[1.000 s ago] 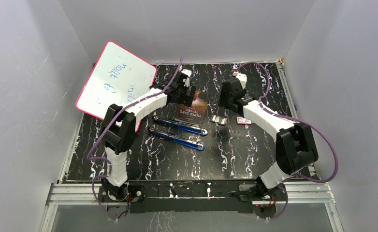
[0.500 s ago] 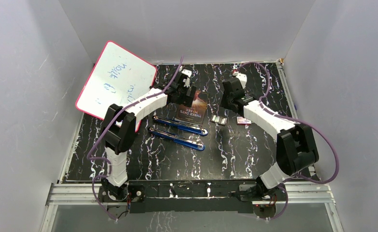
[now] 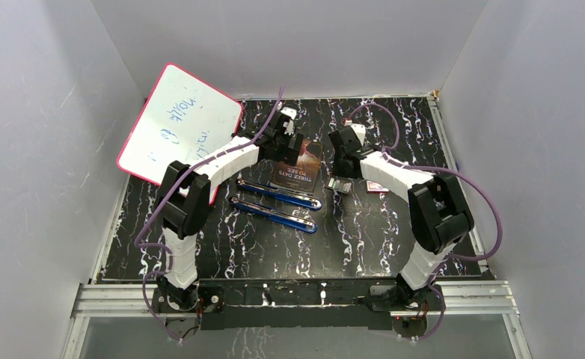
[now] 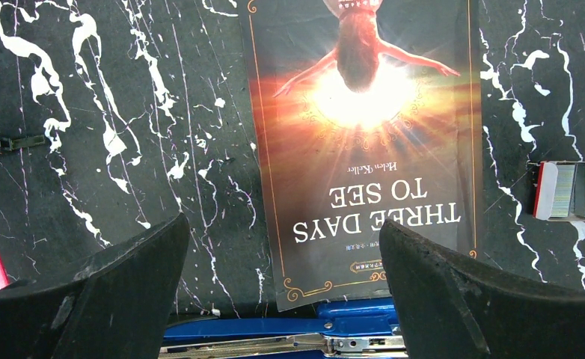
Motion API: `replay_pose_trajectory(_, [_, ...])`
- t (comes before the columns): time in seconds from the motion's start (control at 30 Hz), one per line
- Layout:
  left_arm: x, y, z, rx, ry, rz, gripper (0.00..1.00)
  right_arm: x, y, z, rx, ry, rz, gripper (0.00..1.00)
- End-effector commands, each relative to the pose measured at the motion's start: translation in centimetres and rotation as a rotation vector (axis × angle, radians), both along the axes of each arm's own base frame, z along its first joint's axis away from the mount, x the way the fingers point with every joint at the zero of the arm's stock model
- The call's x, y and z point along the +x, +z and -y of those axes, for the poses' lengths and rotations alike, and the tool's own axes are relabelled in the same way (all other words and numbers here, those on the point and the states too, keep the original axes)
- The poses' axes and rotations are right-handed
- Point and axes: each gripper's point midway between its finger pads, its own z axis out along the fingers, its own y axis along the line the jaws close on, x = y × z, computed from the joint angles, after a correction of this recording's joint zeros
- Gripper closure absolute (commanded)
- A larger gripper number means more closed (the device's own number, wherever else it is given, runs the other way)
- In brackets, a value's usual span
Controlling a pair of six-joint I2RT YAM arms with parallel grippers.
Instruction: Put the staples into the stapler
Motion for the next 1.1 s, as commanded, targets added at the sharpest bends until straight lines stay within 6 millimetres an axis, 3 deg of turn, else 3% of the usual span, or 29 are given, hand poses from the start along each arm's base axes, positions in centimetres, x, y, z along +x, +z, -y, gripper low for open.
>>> replay_pose_trajectory(0.0, [0.0, 2.7, 0.6, -0.028, -0.013, 0.037, 0.03, 0.7, 0.9, -0.5, 0.003, -0.020, 0.015, 0.60])
replay_pose_trajectory(0.33, [0.0, 2.6, 0.6, -0.033, -0.016, 0.033, 0.03, 0.3, -1.3, -0.5, -0.013, -0.015, -0.043, 0.63])
replay_pose_trajectory(1.07, [-0.1, 2.6, 0.7, -0.034, -0.020, 0.032, 0.03, 0.4, -2.6, -1.4, 0.010, 0.020, -0.069, 0.68])
